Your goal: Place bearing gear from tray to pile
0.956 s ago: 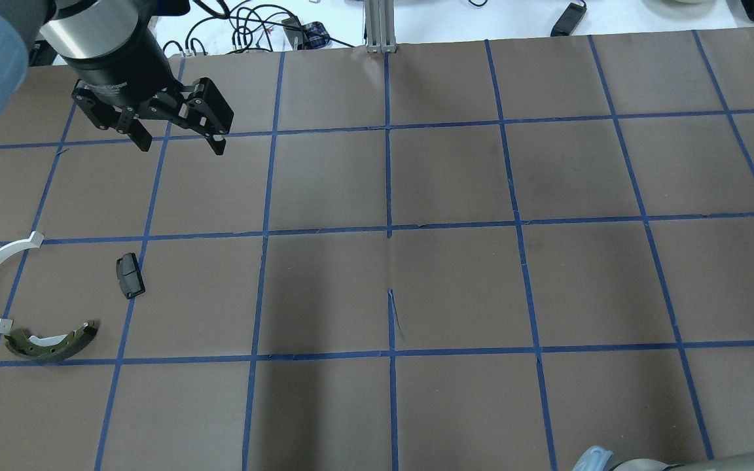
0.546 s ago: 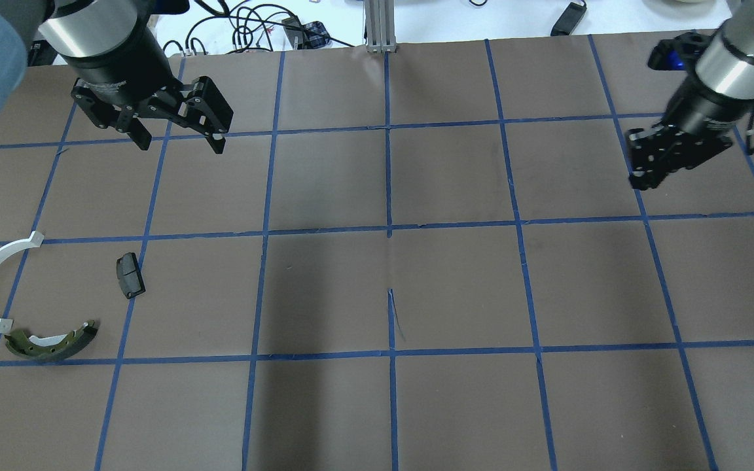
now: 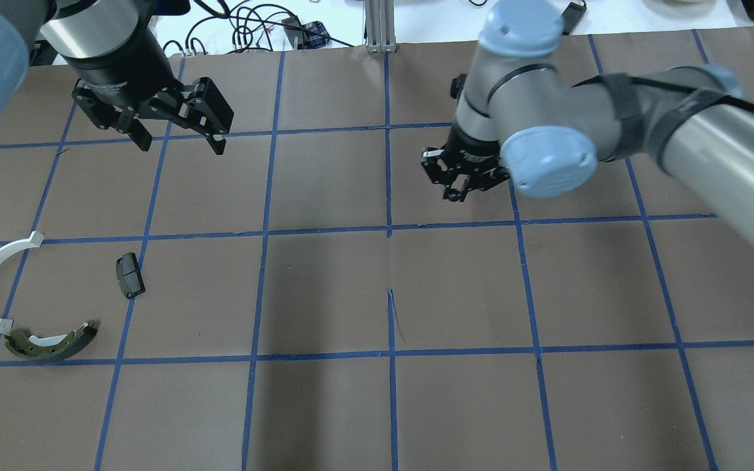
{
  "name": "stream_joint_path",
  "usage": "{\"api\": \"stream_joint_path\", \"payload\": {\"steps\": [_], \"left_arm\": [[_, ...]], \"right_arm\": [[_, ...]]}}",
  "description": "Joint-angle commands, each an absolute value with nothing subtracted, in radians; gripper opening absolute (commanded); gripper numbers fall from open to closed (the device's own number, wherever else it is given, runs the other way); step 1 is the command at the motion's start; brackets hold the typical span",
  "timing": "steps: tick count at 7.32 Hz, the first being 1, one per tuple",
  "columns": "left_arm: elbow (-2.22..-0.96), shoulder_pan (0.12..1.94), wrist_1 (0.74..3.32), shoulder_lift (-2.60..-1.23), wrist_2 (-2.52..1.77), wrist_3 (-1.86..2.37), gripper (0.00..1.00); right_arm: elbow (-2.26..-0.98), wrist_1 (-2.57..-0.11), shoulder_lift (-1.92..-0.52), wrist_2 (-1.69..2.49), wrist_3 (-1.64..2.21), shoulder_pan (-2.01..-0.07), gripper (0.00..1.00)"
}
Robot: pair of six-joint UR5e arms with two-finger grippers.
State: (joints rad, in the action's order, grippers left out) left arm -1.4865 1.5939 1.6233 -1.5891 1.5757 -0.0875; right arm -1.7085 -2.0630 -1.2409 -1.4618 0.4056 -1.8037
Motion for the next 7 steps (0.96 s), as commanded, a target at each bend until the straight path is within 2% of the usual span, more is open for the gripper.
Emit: {"api": "stream_joint_path", "payload": {"steps": [1, 2, 3, 4, 5, 7], "left_arm": [[-1.485, 1.594, 1.624, -1.589, 1.577, -0.087, 1.00], [-1.486, 1.594, 1.624, -1.589, 1.577, -0.087, 1.00], [-1.485, 1.594, 1.624, -1.589, 1.577, -0.087, 1.00], [-1.486, 1.594, 1.624, -1.589, 1.577, -0.087, 1.00], [-1.488, 1.592, 1.624, -1.589, 1.574, -0.087, 1.00], [-1.499, 1.589, 1.624, -1.607, 1.563, -0.086, 1.00]], "right_arm": [[-1.707, -2.193, -1.112, -1.454, 0.495, -1.902, 0.02], [-1.709, -2.194, -1.103, -1.453, 0.495, -1.902, 0.10], [-1.706, -2.194, -1.101, -1.454, 0.495, -1.902, 0.39], [-1.697, -2.194, -1.100, -1.463, 0.489, -1.902, 0.85], [-1.662, -2.184, -1.103, -1.476, 0.464, -1.901, 1.00], [-1.555, -2.003, -1.153, -1.491, 0.369, -1.820, 1.00]]}}
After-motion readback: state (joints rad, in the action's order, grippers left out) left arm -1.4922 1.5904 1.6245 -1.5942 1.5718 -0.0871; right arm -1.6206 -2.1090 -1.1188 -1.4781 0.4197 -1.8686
